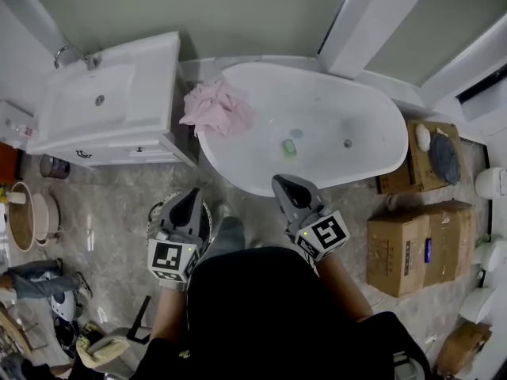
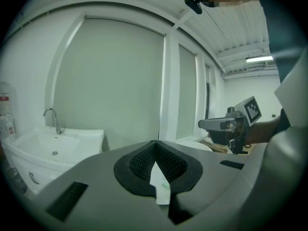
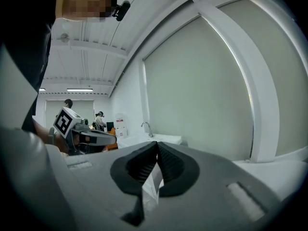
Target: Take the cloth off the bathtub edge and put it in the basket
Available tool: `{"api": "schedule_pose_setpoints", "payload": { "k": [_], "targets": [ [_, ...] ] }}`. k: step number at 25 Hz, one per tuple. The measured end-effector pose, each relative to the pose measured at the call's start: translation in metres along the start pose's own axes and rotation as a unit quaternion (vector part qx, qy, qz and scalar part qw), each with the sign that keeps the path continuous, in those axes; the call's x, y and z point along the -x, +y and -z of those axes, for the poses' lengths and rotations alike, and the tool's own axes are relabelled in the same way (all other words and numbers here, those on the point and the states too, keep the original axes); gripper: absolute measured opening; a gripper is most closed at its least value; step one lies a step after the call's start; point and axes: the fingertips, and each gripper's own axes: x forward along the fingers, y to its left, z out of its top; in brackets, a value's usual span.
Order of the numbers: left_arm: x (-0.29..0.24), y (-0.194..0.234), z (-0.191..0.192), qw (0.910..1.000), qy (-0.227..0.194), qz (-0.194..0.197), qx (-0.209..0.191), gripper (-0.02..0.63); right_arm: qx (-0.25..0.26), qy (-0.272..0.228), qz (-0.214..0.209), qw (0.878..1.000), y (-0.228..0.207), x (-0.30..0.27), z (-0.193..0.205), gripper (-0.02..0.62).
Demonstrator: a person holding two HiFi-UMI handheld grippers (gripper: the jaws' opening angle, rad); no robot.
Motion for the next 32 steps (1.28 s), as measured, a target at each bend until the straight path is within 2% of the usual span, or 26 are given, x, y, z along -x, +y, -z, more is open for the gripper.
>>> {"api": "schedule_pose_setpoints", "payload": {
  "k": [5,12,22,32],
  "targets": [
    [-0.025,0.057,-0.004,1.0000,0.004,0.007,0.002,0.012,-0.004,0.011,-0.001,1.000,-0.009,-0.064,-0.005,-0.003],
    [-0.052,0.130,0.005,0.9991,0.033,0.015,0.021,0.012,0.001,0.034,-0.003,0.999,-0.009,-0.142,-0.006,-0.003],
    [-0.095,0.167,0.016,0.9970,0.055,0.028,0.046,0.012,-0.005,0.058,0.016,0.998,-0.027,-0.184,-0.006,-0.003],
    [-0.152,0.190,0.022,0.9949,0.066,0.031,0.070,0.014,-0.008,0.087,0.024,0.996,-0.066,-0.206,-0.002,-0.003]
  ]
}}
